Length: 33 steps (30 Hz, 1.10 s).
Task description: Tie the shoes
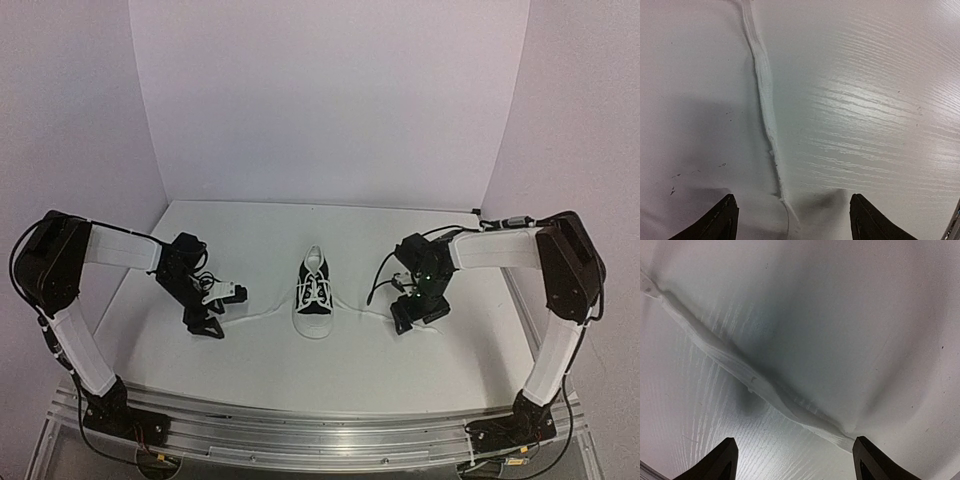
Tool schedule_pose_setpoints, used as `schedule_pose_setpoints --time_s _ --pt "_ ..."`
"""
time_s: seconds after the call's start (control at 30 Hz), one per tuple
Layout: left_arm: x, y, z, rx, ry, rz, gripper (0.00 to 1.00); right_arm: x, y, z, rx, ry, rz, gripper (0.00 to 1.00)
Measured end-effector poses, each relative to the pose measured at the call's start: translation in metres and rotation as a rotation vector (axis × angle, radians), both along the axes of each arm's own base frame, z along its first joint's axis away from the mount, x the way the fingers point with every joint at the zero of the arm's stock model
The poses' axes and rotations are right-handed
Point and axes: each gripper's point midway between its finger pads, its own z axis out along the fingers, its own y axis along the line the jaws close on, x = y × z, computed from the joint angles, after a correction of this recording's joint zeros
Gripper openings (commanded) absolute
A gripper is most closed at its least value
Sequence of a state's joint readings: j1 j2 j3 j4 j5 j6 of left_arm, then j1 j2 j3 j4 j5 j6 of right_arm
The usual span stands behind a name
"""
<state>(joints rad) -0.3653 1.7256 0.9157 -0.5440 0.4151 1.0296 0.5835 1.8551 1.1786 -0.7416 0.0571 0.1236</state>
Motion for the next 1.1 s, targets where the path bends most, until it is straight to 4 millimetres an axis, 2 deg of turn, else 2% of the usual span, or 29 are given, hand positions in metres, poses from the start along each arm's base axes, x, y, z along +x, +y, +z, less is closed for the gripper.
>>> schedule_pose_setpoints --time_s 0.17,0.27,0.33,0.37,0.4,0.6,0.67,0.73,0.77,0.83,0.87,0.9,0.97,1.1 --pt "0.006 0.001 -0.003 0.018 -0.013 -0.011 0.43 0.004 0.004 -0.009 0.002 0.003 0.027 0.64" --pt "0.009 0.001 -0.004 0.022 -0.027 -0.011 0.21 0.008 0.005 -0.012 0.003 -0.010 0.033 0.39" --pt "0.011 0.001 -0.004 0.020 -0.039 -0.006 0.01 0.010 0.005 -0.012 0.002 -0.021 0.039 0.13" --pt "0.013 0.001 -0.004 0.019 -0.046 -0.004 0.00 0.012 0.006 -0.012 0.001 -0.028 0.038 0.03" --pt "0.015 0.000 -0.004 0.017 -0.056 -0.005 0.00 0.014 0.006 -0.012 0.000 -0.035 0.035 0.00" --pt "0.024 -0.005 0.004 -0.010 -0.034 0.090 0.00 0.018 0.007 -0.012 0.005 -0.051 0.018 0.00" --pt "0.034 -0.012 0.019 -0.043 -0.028 0.125 0.00 0.020 0.009 -0.010 0.011 -0.056 0.005 0.00" --pt "0.051 -0.024 0.045 -0.092 -0.050 0.150 0.00 0.024 0.013 -0.004 0.027 -0.068 -0.013 0.00" --pt "0.059 -0.030 0.061 -0.120 -0.069 0.157 0.00 0.029 0.016 0.002 0.042 -0.080 -0.025 0.00" --pt "0.066 -0.042 0.091 -0.166 -0.106 0.146 0.00 0.047 0.032 0.032 0.114 -0.145 -0.054 0.00" --pt "0.065 -0.051 0.108 -0.191 -0.130 0.125 0.00 0.052 0.036 0.041 0.131 -0.164 -0.060 0.00" --pt "0.059 -0.059 0.122 -0.213 -0.149 0.100 0.00 0.060 0.043 0.059 0.168 -0.197 -0.071 0.00" --pt "0.039 -0.078 0.146 -0.247 -0.175 0.032 0.00 0.079 0.061 0.100 0.265 -0.268 -0.095 0.00" --pt "-0.012 -0.117 0.182 -0.324 -0.208 -0.126 0.00 0.114 0.108 0.196 0.540 -0.396 -0.139 0.00"
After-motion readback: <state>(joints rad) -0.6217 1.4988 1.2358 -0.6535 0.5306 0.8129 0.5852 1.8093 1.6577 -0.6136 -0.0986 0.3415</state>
